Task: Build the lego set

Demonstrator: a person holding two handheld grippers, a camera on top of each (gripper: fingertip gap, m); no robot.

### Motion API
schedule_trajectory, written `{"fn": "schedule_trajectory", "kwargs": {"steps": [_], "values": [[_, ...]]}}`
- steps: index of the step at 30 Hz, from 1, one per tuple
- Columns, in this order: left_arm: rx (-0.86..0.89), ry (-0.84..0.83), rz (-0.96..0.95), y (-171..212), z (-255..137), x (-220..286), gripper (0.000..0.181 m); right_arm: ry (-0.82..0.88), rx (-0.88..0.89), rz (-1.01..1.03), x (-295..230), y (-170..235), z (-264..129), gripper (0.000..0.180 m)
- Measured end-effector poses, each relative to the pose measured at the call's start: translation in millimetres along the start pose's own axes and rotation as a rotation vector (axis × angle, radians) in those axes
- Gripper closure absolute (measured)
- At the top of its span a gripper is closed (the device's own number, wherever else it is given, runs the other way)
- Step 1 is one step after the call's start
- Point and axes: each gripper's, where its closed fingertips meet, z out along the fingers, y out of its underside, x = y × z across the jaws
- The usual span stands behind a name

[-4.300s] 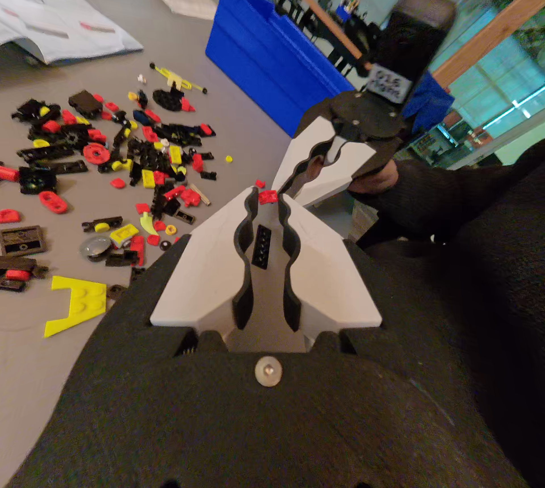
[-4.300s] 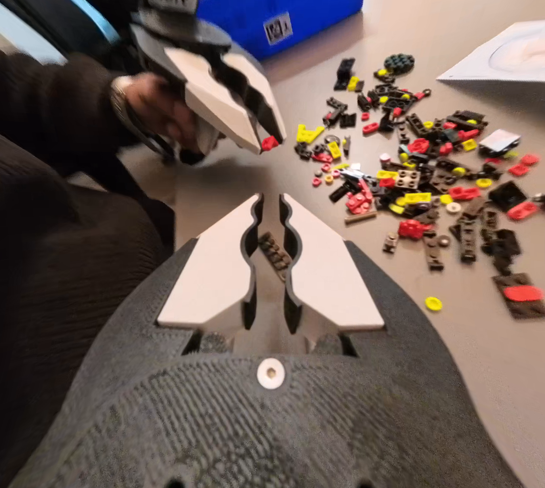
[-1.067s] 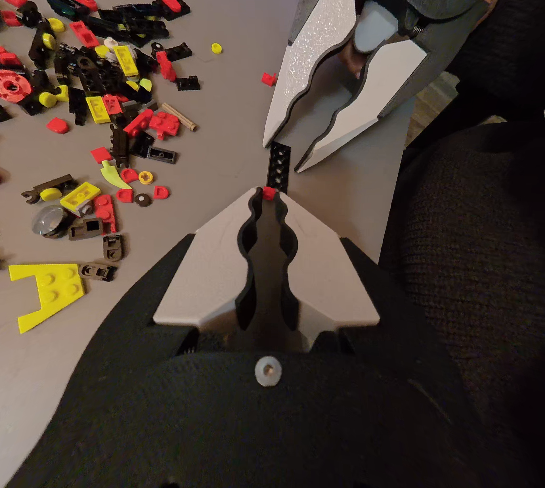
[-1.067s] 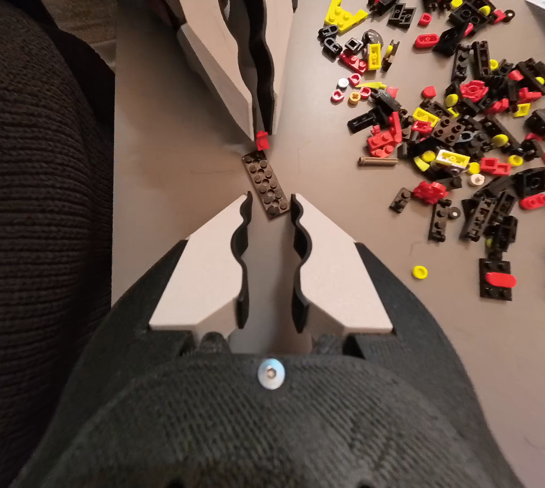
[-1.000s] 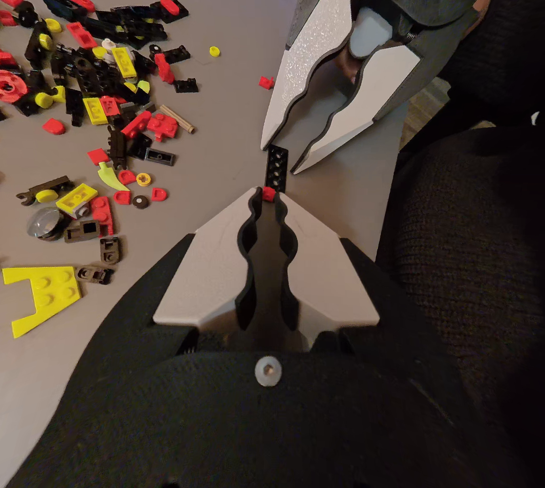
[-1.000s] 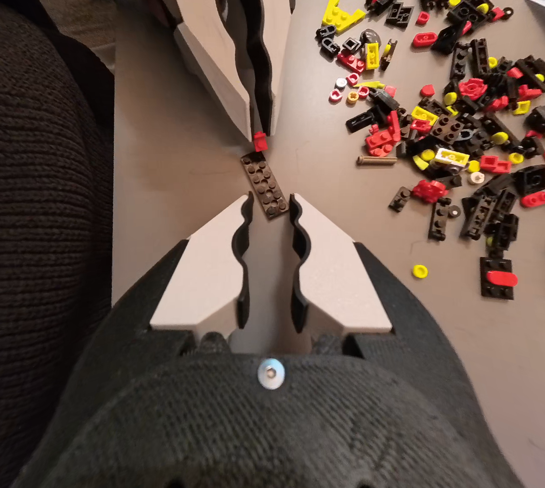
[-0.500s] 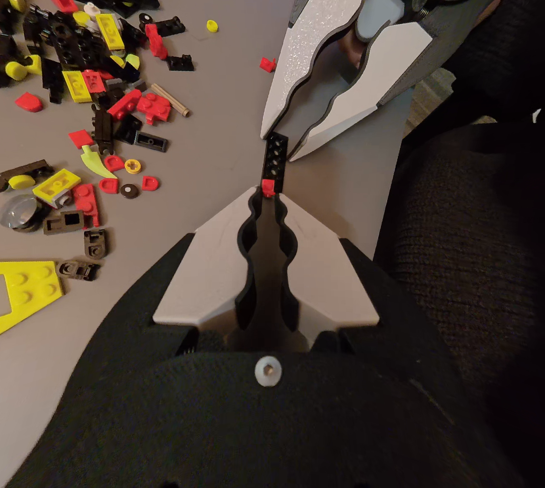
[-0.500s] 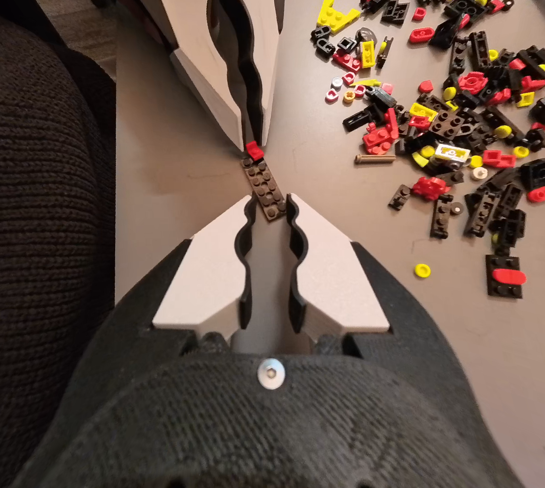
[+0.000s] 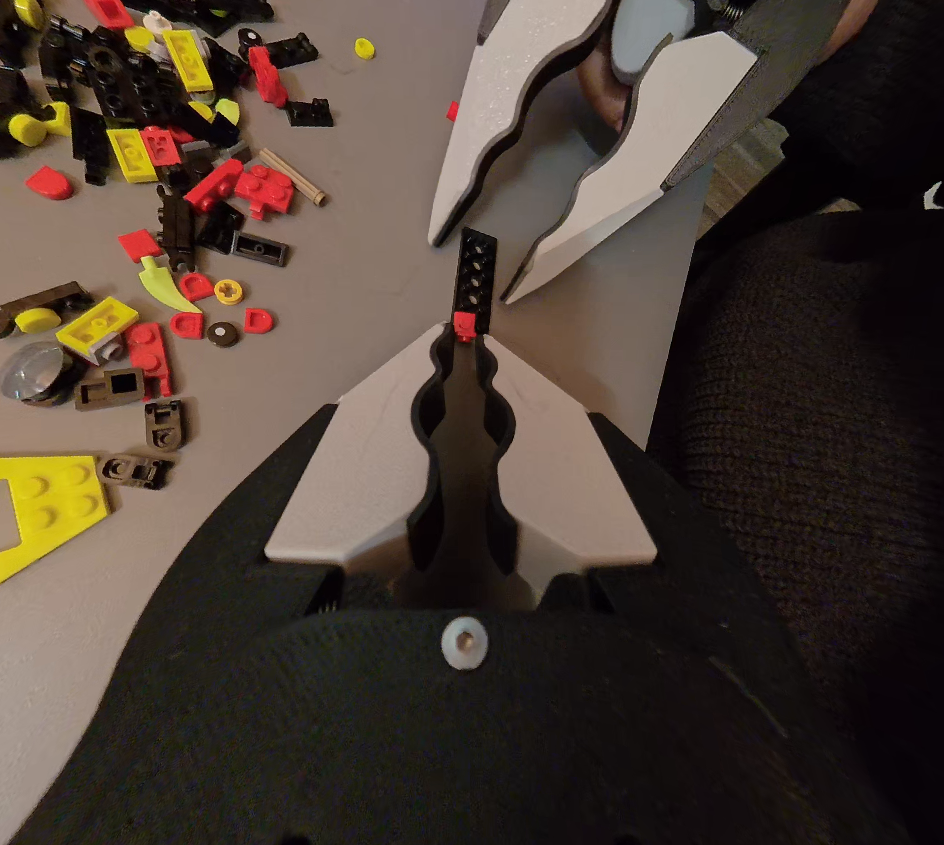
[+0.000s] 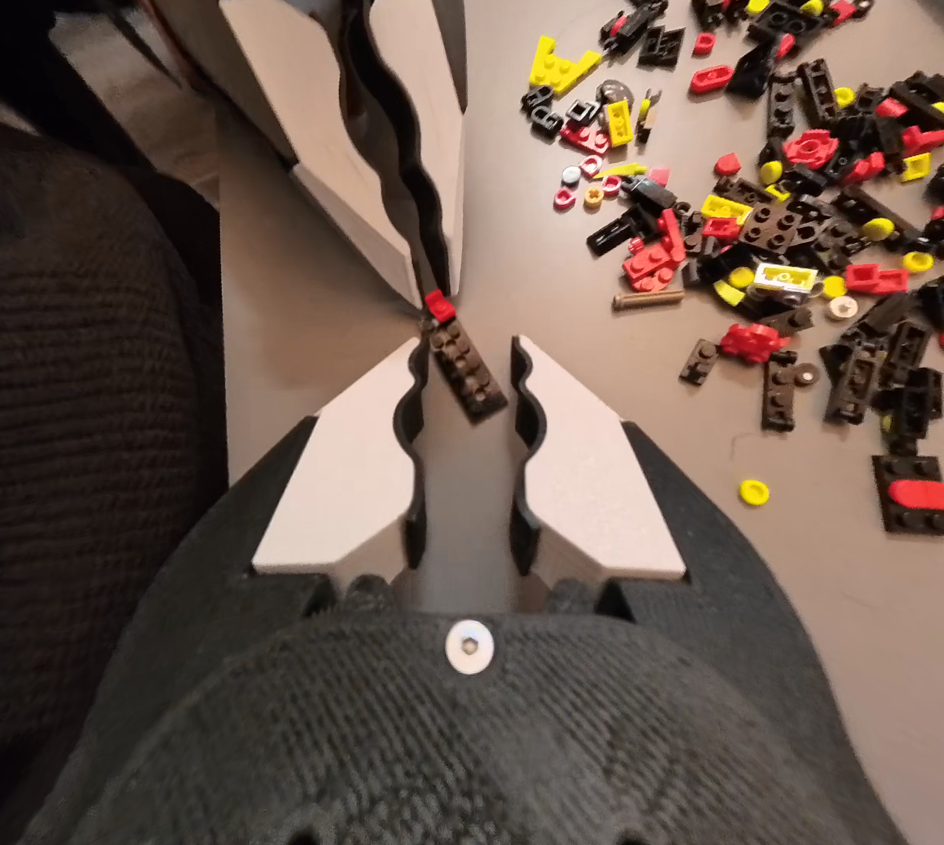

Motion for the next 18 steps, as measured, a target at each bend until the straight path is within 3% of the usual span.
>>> {"fn": "schedule_trajectory", "kwargs": {"steps": [6,18], "values": [[0.001,0.001,0.005,-0.3,0.1,0.5,0.175,0.008,0.022,0.130,6.2,-7.1,7.0,0.148],[-0.004,-0.003,0.013,0.2,0.7,1.0,0.175,0.037,0.007,0.081,6.2,-6.5,9.4,0.150]]}}
